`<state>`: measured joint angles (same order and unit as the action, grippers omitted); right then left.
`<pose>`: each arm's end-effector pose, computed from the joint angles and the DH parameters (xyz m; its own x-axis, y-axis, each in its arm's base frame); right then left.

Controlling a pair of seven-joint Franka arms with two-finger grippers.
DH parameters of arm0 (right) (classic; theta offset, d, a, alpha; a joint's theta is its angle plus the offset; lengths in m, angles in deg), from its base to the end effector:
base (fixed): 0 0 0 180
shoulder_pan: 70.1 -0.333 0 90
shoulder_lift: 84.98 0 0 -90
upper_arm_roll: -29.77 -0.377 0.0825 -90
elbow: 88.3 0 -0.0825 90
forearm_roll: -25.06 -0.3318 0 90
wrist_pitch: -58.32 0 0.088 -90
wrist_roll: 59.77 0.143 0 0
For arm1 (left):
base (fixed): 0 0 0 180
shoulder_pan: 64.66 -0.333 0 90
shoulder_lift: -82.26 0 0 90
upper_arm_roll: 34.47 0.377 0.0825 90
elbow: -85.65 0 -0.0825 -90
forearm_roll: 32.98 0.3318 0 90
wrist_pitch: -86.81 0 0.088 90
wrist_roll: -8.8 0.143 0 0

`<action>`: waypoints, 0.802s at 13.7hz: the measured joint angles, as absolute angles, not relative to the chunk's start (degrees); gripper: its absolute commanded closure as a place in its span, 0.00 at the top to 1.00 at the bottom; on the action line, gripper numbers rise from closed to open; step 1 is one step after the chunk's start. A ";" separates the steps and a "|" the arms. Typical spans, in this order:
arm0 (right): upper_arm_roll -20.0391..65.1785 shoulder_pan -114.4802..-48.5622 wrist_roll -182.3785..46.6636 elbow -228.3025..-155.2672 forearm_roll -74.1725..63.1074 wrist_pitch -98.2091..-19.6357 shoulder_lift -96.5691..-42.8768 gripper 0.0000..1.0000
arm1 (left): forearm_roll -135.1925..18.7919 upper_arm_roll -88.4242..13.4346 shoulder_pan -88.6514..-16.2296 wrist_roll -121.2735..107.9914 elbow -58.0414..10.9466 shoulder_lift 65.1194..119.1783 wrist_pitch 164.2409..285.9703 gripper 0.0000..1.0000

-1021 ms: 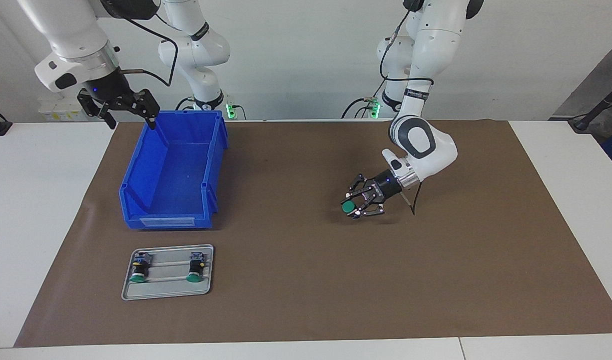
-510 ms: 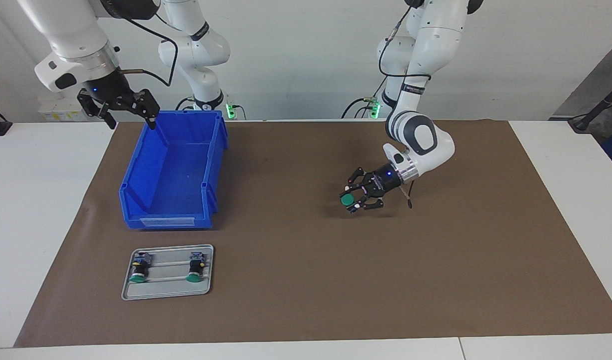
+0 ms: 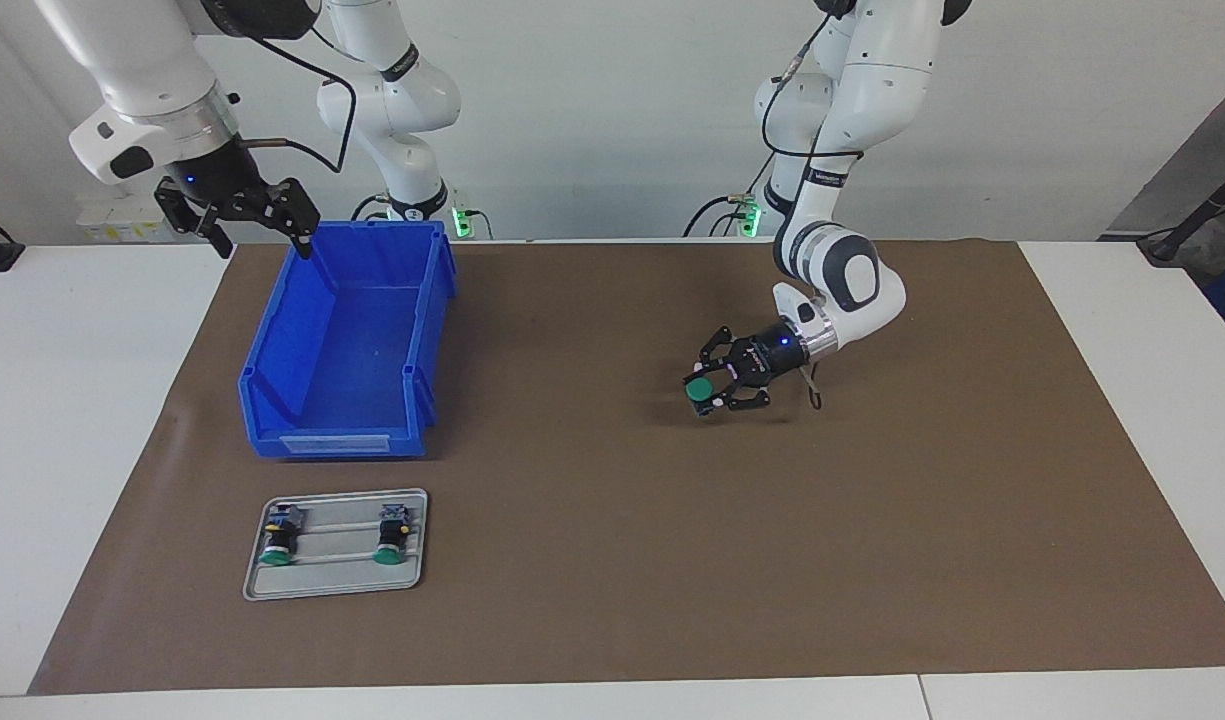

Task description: Place and press button with both arms

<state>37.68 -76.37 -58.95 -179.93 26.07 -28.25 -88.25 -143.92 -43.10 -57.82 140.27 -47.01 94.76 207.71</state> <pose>0.4735 -0.0186 0.6601 0.9986 -0.0435 -0.0316 -0.0432 -0.9990 0.0102 0.4897 -0.2080 0.3552 0.3299 -0.1102 0.9376 -0.8905 -0.3660 0.2703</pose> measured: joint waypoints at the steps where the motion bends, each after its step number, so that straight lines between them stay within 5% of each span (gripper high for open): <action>1: 37.68 -76.37 -58.95 -179.93 26.07 -28.25 -88.25 1.00 | -144.11 -43.17 -57.81 140.28 -47.10 94.84 207.68 0.04; 11: 37.68 -76.37 -58.95 -179.93 26.07 -28.25 -88.25 1.00 | -145.90 -43.47 -56.63 141.14 -44.40 99.82 207.53 0.07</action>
<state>37.68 -76.37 -58.95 -179.93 26.07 -28.25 -88.25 -145.90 -43.47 -56.63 141.14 -44.40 99.82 207.53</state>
